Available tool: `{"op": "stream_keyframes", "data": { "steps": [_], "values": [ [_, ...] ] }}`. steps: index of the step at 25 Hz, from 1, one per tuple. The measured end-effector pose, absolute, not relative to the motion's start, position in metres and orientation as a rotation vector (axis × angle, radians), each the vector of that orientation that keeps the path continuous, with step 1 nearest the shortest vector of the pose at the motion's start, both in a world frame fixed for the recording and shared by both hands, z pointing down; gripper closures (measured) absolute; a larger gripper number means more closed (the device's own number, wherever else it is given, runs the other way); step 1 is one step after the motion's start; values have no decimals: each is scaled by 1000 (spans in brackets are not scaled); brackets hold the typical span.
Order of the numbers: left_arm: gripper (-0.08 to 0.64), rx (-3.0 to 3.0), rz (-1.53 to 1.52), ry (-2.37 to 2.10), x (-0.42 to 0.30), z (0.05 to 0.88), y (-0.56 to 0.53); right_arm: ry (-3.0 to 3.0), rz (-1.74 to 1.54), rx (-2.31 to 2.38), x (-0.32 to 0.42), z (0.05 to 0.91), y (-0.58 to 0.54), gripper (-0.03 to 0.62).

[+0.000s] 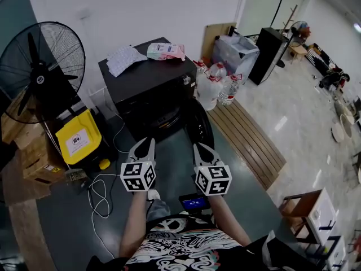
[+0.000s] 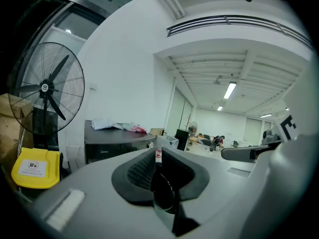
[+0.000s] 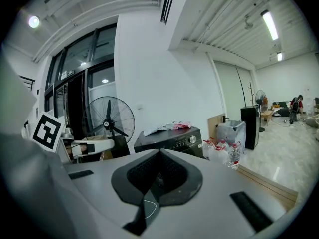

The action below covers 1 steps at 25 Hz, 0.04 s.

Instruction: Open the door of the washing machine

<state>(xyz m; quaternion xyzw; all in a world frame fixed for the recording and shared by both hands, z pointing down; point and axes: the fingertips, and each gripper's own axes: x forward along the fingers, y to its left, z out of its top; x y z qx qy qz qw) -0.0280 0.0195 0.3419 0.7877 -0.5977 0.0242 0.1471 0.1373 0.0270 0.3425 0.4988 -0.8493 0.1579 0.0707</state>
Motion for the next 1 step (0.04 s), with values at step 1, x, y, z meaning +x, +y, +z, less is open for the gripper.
{"op": "stream_keyframes", "data": {
  "steps": [1],
  "values": [
    [522,2268,70,-1717,-28,342,20,-2555,472,1494,136,342,28,591]
  ]
}}
